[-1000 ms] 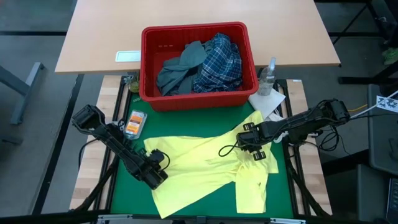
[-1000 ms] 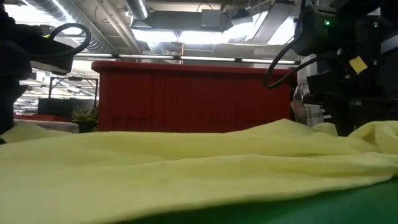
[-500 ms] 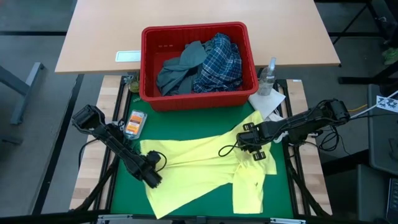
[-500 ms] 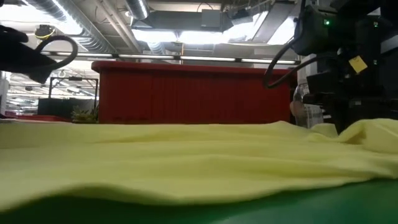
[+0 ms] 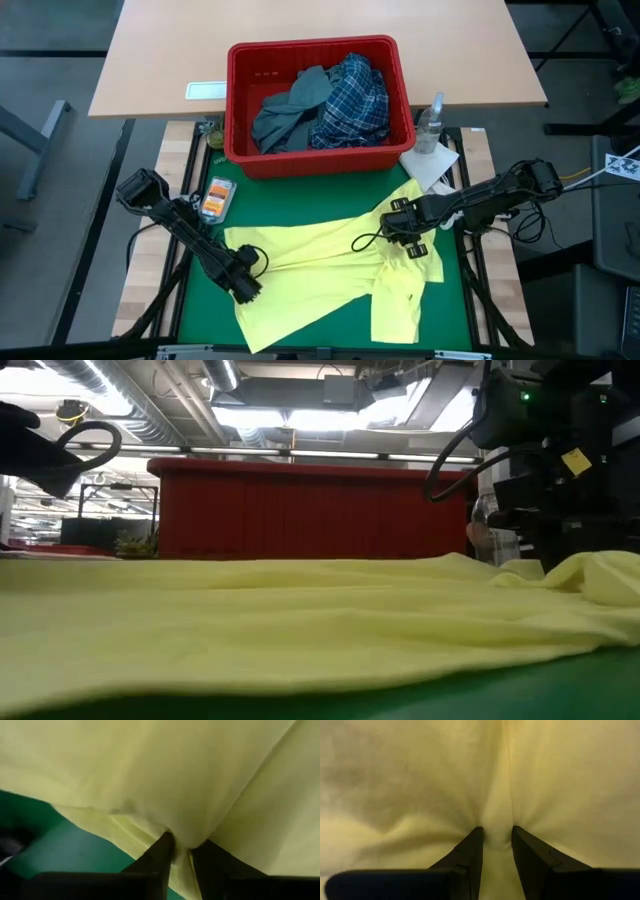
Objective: Fold Laundry from Bin
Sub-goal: Fold the yellow shirt
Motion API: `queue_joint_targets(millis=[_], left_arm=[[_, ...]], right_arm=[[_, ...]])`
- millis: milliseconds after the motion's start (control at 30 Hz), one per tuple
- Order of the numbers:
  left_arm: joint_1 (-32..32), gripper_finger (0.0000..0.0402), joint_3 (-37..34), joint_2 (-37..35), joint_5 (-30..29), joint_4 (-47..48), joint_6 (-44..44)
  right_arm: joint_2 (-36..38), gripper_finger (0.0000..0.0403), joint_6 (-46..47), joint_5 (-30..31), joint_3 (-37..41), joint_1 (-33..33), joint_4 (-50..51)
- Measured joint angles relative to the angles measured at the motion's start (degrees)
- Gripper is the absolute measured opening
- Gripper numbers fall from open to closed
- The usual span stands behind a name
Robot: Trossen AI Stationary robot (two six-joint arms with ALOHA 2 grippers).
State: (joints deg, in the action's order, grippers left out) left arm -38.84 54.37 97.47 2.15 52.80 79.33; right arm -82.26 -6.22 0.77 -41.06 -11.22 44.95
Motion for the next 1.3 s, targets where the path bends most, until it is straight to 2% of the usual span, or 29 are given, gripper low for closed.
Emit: queue_joint_targets(millis=[233,700,800,1067,1133,1300], left_arm=[[1.12,0.0106,0.00,-0.90,0.75,-1.04,-0.86],[-0.78,0.0106,0.02,-10.95,-1.86,-0.94,-0.12],[-0.67,0.0106,0.02,-11.18,-7.09,-1.36,0.05],[0.38,0.0106,0.02,-11.09,-28.47,-1.53,0.01],[1.35,0.0106,0.02,-10.41,-30.35,-1.51,0.00],[3.95,0.0106,-1.60,-8.44,-30.32,-1.70,-0.10]], right_arm=[[0.00,0.0105,0.00,-0.39,0.00,-0.01,0.11],[0.00,0.0108,-0.03,-1.70,0.02,0.00,0.08],[0.00,0.0108,-0.04,-1.72,0.02,0.00,0.06],[0.00,0.0108,-0.02,-1.89,0.02,0.00,0.10],[0.00,0.0108,-0.02,-1.88,0.02,0.00,0.11],[0.00,0.0108,-0.04,-1.81,0.02,0.00,0.08]])
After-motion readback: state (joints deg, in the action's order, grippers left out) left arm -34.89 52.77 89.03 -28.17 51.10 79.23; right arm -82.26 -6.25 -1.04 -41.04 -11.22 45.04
